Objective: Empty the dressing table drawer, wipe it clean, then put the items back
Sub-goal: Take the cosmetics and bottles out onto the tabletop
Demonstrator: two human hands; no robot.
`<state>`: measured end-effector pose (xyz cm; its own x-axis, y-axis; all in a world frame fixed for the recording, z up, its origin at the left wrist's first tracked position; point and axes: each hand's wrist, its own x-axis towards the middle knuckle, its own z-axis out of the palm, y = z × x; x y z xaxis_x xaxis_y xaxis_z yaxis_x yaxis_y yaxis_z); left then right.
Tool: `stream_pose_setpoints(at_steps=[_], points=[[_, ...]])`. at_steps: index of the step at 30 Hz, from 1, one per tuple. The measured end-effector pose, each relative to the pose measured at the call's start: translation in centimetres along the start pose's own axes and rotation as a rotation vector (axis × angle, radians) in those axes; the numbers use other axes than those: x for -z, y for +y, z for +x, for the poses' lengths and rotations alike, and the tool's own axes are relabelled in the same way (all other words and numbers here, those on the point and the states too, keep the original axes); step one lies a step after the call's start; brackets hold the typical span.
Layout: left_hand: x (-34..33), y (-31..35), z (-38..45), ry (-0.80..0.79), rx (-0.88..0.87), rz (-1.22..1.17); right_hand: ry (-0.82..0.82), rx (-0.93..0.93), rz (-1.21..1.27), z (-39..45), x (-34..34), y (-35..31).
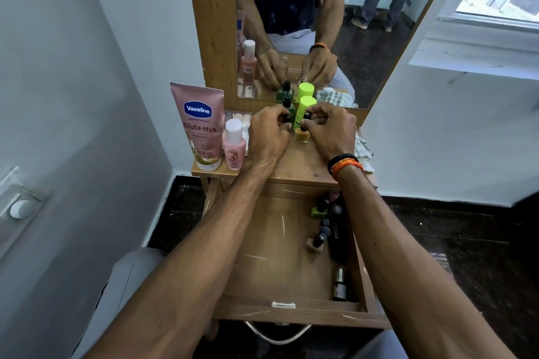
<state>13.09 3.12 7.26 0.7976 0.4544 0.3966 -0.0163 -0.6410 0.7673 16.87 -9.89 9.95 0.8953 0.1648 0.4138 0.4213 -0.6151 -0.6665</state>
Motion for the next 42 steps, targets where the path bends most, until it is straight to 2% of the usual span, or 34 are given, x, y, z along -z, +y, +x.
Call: stream_pose_setpoints(at_steps=[14,19,23,28,32,35,42], points=[[0.0,0.7,-0.2,0.047,0.047,-0.003,0.028,0.02,0.005,-0.3,0.5,0.2],[0.1,1.0,-1.2,0.075,0.073,0.022,0.078,0.036,-0.007,-1.2,2.6,0.5],[0.4,2.2,-4.2,0.078,0.03,0.002,0.052,0.007,-0.021,-3.6,4.6,1.3],[1.1,3.2,-9.0,-0.078,-0.005,-0.056,-0.063,-0.085,-0.035,-7.5,6.6,2.6],[1.6,2.6,-12.3,-0.362,-0.026,-0.087,-0.198,-0.155,-0.063,-10.8,7.4,4.0],[1.8,2.1,-13.9,-0.567,0.015,-0.005,-0.307,-0.163,-0.121,-13.0,7.7,4.7],[0.6,1.7,-16.5,-0.685,0.033,0.181,-0.41,-0.141,-0.217,-16.0,7.1,5.8]])
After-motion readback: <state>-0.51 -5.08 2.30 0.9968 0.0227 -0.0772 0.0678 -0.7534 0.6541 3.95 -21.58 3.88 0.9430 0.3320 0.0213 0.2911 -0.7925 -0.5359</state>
